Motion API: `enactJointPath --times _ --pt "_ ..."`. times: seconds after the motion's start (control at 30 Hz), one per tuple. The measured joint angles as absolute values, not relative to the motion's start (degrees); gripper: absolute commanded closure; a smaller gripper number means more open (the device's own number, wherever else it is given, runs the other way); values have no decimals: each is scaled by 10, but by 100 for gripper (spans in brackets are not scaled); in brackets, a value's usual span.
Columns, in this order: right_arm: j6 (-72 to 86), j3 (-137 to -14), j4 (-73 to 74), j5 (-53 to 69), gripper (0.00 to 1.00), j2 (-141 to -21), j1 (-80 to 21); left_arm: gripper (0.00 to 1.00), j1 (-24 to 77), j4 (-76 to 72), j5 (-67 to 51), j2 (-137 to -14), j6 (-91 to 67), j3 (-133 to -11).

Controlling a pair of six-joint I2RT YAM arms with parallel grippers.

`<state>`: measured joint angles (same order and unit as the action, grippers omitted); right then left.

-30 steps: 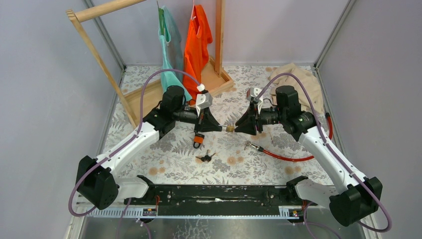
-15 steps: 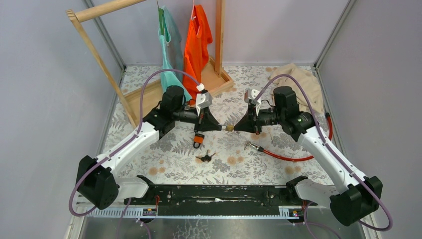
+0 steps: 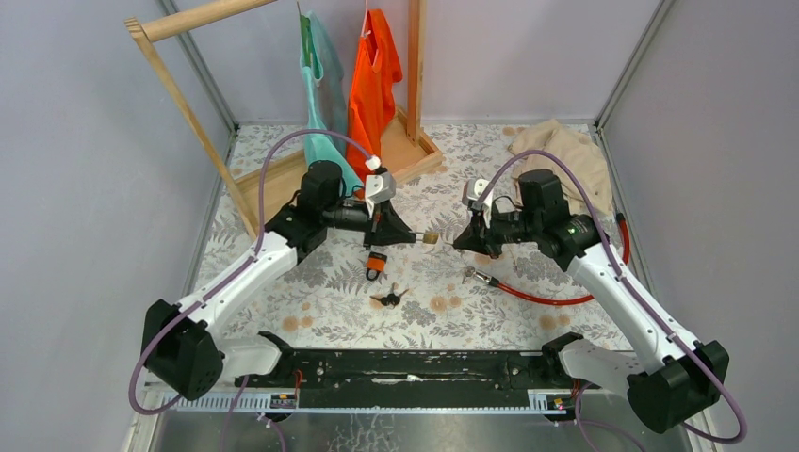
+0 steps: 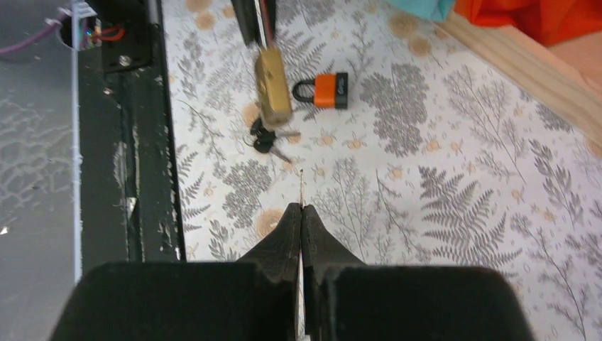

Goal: Lock with the key
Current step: Lock the lock, then place the key at the center of the board.

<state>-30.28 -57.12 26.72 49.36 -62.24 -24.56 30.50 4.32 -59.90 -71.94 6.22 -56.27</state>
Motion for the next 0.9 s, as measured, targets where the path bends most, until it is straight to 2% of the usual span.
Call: enactJointPath --times 0.23,0.43,0.6,0.9 --pt "-315 -567 288 424 100 -608 -243 100 286 43 -589 -696 65 -563" --pt "-256 -531 222 400 100 -615 -247 100 265 73 -465 -694 51 -594" --pt "-179 -489 133 360 99 -689 -264 100 262 131 -369 -684 73 -663" --pt "-108 -488 72 323 97 -843 -331 100 261 180 -344 -642 124 -684"
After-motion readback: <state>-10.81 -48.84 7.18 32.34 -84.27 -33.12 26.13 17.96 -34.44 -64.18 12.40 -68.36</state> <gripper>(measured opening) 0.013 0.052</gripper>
